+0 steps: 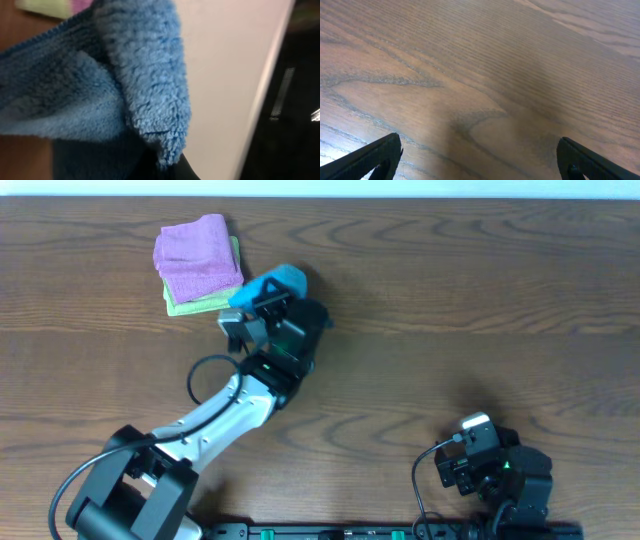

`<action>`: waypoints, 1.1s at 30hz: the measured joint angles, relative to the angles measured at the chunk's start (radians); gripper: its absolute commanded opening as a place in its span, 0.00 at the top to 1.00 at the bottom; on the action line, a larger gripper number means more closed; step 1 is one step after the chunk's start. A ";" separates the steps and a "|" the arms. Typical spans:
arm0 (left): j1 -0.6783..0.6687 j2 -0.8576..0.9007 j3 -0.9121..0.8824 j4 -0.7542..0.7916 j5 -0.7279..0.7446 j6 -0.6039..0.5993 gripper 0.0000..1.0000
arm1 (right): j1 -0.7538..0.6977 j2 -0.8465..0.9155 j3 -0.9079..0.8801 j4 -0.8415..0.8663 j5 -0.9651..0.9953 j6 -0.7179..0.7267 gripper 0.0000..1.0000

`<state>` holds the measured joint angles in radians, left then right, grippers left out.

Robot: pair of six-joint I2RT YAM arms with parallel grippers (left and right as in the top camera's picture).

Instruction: Fold the cloth

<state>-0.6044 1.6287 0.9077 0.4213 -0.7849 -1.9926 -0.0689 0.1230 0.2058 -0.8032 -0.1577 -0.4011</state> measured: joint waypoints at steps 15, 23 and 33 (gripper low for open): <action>0.335 0.000 0.115 0.164 0.151 0.352 0.94 | 0.000 0.000 0.000 0.000 0.000 0.000 0.01; 0.441 0.000 0.133 0.166 0.199 0.419 0.94 | 0.000 0.000 0.000 0.000 0.000 0.000 0.01; 0.582 0.000 0.133 0.166 0.210 0.515 0.94 | 0.000 0.000 0.000 0.000 0.000 0.000 0.01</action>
<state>-0.0227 1.6283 1.0405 0.5873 -0.5751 -1.4773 -0.0689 0.1230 0.2058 -0.8032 -0.1577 -0.4015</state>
